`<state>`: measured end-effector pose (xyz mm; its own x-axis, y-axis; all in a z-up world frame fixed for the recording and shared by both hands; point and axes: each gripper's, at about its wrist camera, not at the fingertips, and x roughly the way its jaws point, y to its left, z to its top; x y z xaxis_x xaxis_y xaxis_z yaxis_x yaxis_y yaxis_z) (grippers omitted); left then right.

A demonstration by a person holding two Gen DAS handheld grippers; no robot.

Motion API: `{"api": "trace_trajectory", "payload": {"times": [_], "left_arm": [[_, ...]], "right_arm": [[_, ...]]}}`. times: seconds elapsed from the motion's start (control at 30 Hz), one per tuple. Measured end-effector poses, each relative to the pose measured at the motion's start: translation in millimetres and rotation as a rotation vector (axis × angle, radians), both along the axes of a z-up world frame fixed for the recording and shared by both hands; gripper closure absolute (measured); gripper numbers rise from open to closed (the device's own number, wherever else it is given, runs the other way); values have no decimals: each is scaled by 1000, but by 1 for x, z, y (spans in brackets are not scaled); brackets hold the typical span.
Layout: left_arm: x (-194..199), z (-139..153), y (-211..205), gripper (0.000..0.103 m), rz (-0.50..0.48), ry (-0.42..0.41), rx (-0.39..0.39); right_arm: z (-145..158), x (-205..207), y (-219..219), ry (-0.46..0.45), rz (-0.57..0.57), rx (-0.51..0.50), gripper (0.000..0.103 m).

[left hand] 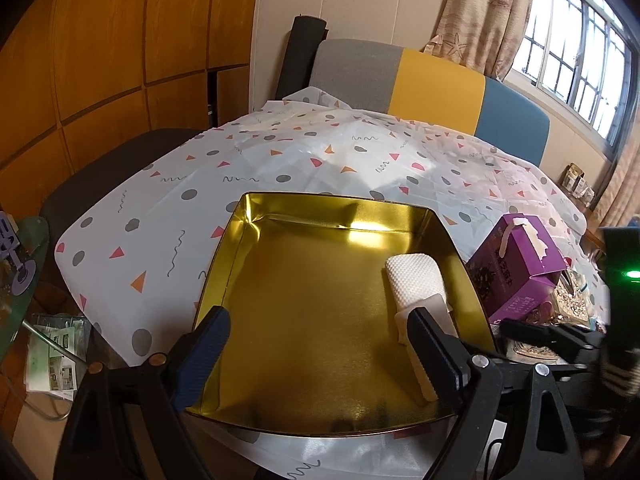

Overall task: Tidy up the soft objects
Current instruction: 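Lower the foam block into the gold tray and open the right tool, then move both tools back over the pile of soft items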

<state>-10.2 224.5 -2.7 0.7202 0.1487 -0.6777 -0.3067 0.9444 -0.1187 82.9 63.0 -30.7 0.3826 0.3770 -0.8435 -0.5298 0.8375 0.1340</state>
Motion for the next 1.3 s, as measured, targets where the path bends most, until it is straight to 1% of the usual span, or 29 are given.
{"api": "trace_trajectory", "payload": {"times": [0.13,0.23,0.33,0.43,0.63,0.83,0.93,1.1,1.13,1.23,1.3], "left_arm": [[-2,3,-5,12,-13,-10,13],[-2,6,-11,12,-32,-17,24],[-2,8,-18,12,-53,-20,35],[-2,9,-27,12,-80,-22,45],[-1,11,-49,12,-140,-16,68],[3,11,-73,12,-210,-4,86],[6,10,-87,12,-259,3,80],[9,13,-118,12,-385,-3,94],[9,14,-128,12,-420,-6,97],[11,13,-149,13,-509,8,101],[14,11,-166,15,-576,25,99]], "right_arm": [[21,-14,-19,-73,-24,34,27],[40,-23,-38,-147,-55,56,27],[58,-28,-64,-200,-104,87,27],[70,-30,-95,-244,-177,102,27],[81,-25,-169,-268,-374,125,27],[77,-20,-250,-260,-587,116,27],[76,-22,-287,-260,-693,118,27],[69,-31,-355,-243,-897,149,27],[66,-33,-373,-241,-956,154,27],[59,-37,-410,-230,-1086,168,27],[55,-40,-431,-245,-1157,176,27]]}}
